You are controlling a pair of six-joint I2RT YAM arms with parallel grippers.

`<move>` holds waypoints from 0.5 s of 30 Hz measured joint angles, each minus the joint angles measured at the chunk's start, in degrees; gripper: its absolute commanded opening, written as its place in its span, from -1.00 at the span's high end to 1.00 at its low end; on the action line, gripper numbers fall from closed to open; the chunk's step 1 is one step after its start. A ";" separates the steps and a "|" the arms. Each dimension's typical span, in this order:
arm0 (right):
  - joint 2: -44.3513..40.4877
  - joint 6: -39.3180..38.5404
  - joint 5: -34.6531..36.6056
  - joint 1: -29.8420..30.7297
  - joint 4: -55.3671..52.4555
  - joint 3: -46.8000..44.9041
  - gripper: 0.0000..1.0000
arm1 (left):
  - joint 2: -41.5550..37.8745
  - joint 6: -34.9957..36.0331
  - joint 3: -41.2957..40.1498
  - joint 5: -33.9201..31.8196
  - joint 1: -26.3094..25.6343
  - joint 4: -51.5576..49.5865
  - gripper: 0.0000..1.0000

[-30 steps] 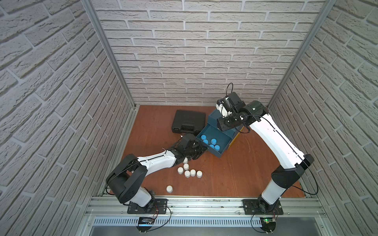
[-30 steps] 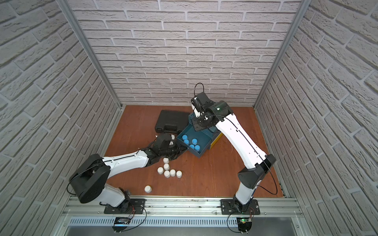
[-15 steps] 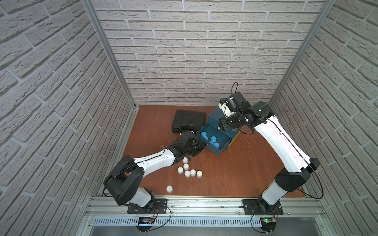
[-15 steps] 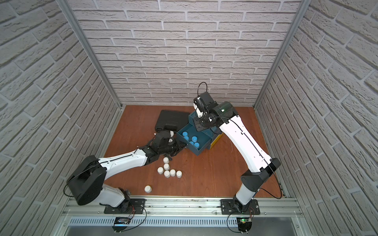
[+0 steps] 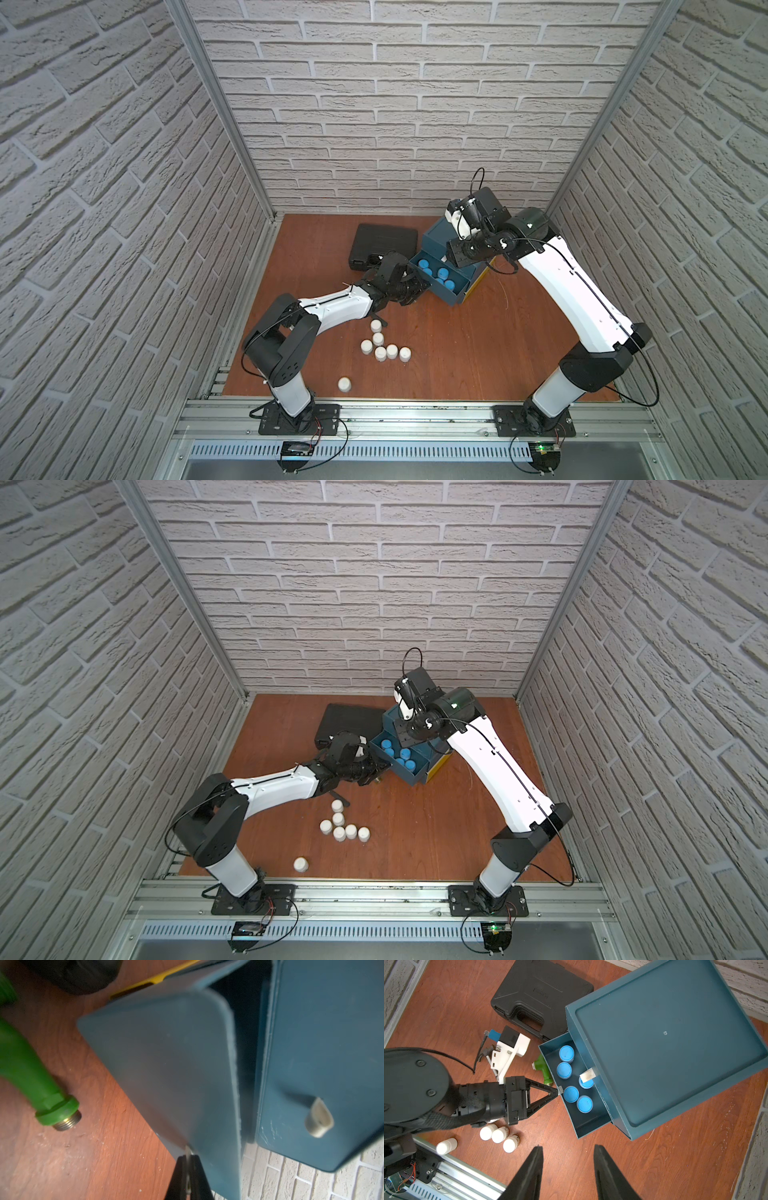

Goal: Put the paint cans in the drawer according to color
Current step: Close the drawer in the storage box.

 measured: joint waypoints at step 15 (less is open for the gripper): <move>-1.16 0.00 0.22 -0.83 -0.11 -2.34 0.08 | 10.16 1.14 10.78 2.73 0.83 1.44 1.00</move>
